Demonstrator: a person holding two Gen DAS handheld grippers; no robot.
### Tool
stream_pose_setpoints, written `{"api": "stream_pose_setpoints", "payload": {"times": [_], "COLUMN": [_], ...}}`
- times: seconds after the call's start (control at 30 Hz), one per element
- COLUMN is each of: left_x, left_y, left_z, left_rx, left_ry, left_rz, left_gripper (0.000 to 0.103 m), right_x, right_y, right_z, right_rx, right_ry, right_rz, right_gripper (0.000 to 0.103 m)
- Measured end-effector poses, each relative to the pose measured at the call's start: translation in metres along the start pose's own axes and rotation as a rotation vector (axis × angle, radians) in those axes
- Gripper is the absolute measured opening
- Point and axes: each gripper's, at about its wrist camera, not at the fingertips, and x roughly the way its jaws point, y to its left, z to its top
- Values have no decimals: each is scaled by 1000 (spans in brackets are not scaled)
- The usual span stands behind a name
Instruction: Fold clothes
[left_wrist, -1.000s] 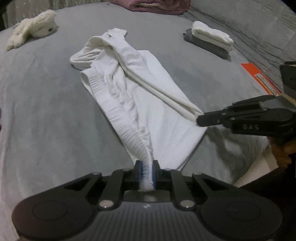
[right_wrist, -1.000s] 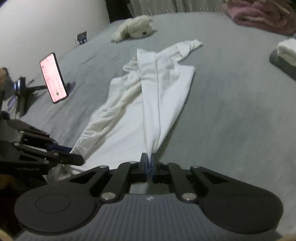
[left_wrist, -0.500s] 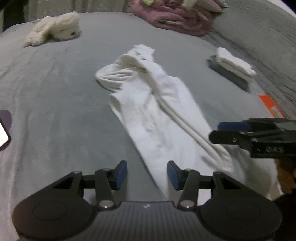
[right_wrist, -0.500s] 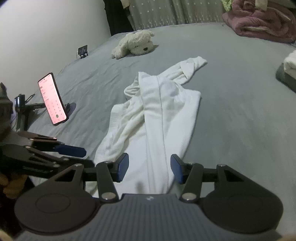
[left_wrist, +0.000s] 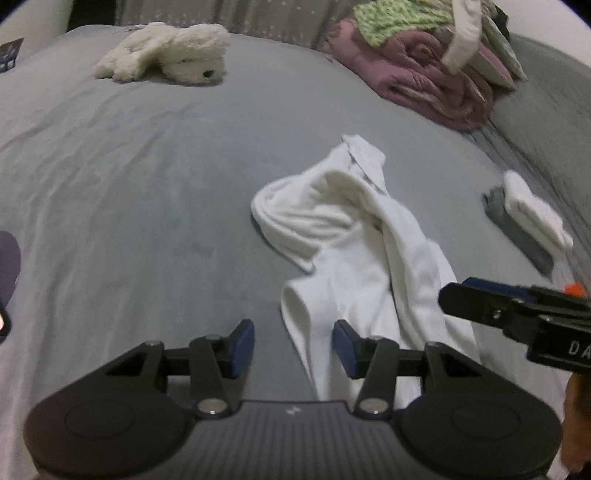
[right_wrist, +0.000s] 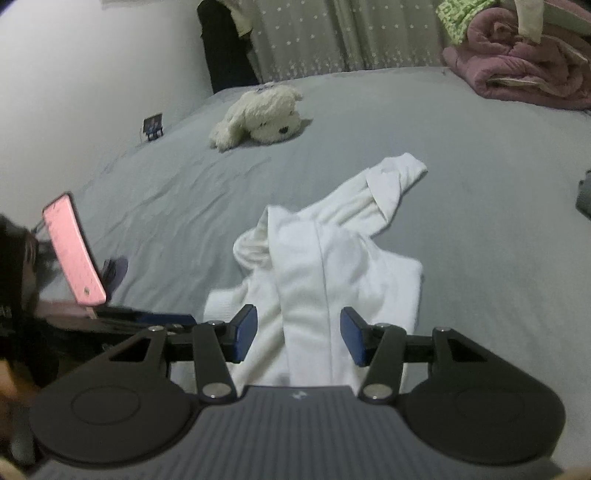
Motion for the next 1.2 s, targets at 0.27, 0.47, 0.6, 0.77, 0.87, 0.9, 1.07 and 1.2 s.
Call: {"api": "stream_pose_setpoints", "payload": {"times": [0.27, 0.47, 0.6, 0.77, 0.87, 0.9, 1.07, 1.2], "left_x": [13, 17, 18, 16, 14, 13, 8, 3], "left_y": [2, 5, 3, -1, -2, -1, 7, 15], "left_z": [9, 12, 10, 8, 9, 10, 19, 26], "left_rx": [-24, -19, 12, 51, 44, 42, 16, 6], "left_ry": [-26, -39, -46, -60, -64, -67, -95, -121], "left_rz": [5, 19, 39, 76, 112, 130, 212, 288], "left_gripper": [48, 35, 23, 20, 19, 19, 19, 18], "right_x": [25, 44, 46, 35, 27, 24, 5, -11], "right_y": [8, 7, 1, -1, -5, -8, -26, -42], "right_z": [14, 13, 12, 14, 16, 17, 18, 18], "right_rx": [-16, -22, 10, 17, 31, 41, 75, 101], "right_ry": [-70, -123, -137, -179, -205, -213, -252, -284], "right_rz": [-16, -20, -20, -60, -90, -99, -163, -217], "right_gripper": [54, 37, 14, 10, 9, 9, 8, 8]}}
